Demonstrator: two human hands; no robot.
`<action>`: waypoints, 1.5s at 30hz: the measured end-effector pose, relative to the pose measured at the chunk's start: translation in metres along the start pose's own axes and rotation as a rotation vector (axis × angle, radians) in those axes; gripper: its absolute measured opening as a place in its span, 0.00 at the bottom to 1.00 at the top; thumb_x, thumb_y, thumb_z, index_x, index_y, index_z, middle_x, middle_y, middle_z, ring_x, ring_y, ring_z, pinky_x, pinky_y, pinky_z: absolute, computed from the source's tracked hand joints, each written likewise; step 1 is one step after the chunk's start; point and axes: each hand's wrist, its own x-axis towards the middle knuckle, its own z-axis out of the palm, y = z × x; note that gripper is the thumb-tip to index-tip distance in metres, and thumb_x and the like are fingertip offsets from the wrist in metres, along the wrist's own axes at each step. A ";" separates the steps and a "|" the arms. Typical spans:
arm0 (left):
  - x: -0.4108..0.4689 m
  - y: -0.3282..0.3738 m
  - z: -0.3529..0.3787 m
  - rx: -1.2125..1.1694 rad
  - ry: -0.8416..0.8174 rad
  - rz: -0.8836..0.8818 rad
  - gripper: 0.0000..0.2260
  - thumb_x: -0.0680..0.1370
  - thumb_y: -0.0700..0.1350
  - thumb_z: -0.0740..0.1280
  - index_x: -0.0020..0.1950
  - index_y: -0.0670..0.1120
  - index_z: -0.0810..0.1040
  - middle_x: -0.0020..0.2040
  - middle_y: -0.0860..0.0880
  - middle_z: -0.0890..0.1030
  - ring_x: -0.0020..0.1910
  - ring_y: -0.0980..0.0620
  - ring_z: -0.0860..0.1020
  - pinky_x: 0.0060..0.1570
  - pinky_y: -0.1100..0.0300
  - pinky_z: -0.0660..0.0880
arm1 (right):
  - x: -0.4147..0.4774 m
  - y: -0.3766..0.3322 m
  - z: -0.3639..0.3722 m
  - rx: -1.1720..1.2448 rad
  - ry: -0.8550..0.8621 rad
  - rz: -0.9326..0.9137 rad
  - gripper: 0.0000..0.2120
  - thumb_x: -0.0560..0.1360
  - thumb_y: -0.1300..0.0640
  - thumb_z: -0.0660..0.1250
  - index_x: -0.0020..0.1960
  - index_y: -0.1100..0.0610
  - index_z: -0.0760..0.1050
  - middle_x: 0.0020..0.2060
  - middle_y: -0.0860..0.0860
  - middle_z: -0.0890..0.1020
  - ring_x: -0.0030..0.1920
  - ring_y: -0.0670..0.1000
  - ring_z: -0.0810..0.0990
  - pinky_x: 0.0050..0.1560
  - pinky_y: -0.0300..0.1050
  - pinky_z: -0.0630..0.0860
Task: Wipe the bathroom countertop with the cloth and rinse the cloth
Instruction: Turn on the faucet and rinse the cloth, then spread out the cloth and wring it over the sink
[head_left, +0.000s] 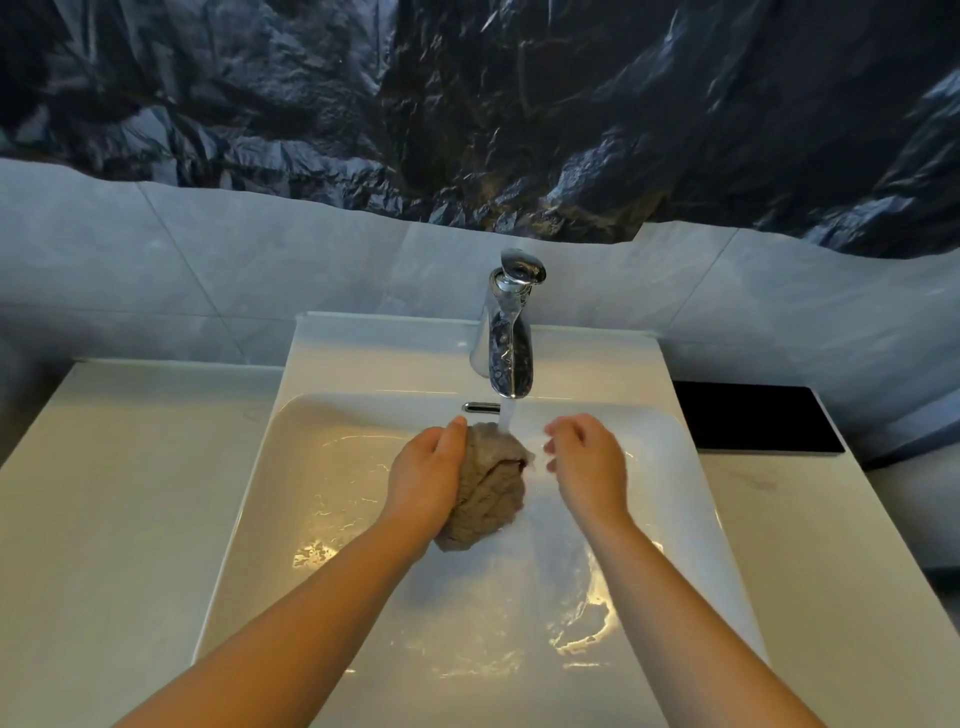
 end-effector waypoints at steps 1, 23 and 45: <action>0.001 -0.003 -0.006 0.016 0.016 0.012 0.22 0.80 0.58 0.56 0.45 0.40 0.78 0.42 0.41 0.80 0.42 0.45 0.79 0.44 0.51 0.76 | 0.000 -0.006 -0.010 0.017 0.039 -0.058 0.08 0.80 0.54 0.58 0.47 0.52 0.76 0.41 0.49 0.80 0.44 0.52 0.80 0.45 0.47 0.77; -0.051 -0.002 -0.081 0.067 0.011 0.052 0.19 0.79 0.60 0.57 0.45 0.49 0.81 0.40 0.49 0.81 0.42 0.50 0.79 0.40 0.58 0.74 | -0.058 -0.097 -0.031 -0.346 -0.018 -0.660 0.21 0.80 0.50 0.60 0.73 0.50 0.65 0.72 0.46 0.68 0.72 0.46 0.64 0.68 0.40 0.64; -0.096 -0.022 -0.103 0.255 -0.355 0.049 0.19 0.69 0.65 0.68 0.52 0.53 0.78 0.48 0.53 0.81 0.47 0.55 0.78 0.44 0.62 0.76 | -0.137 -0.033 -0.036 0.144 -0.300 -0.049 0.14 0.81 0.53 0.57 0.47 0.62 0.75 0.30 0.54 0.76 0.24 0.42 0.72 0.27 0.35 0.68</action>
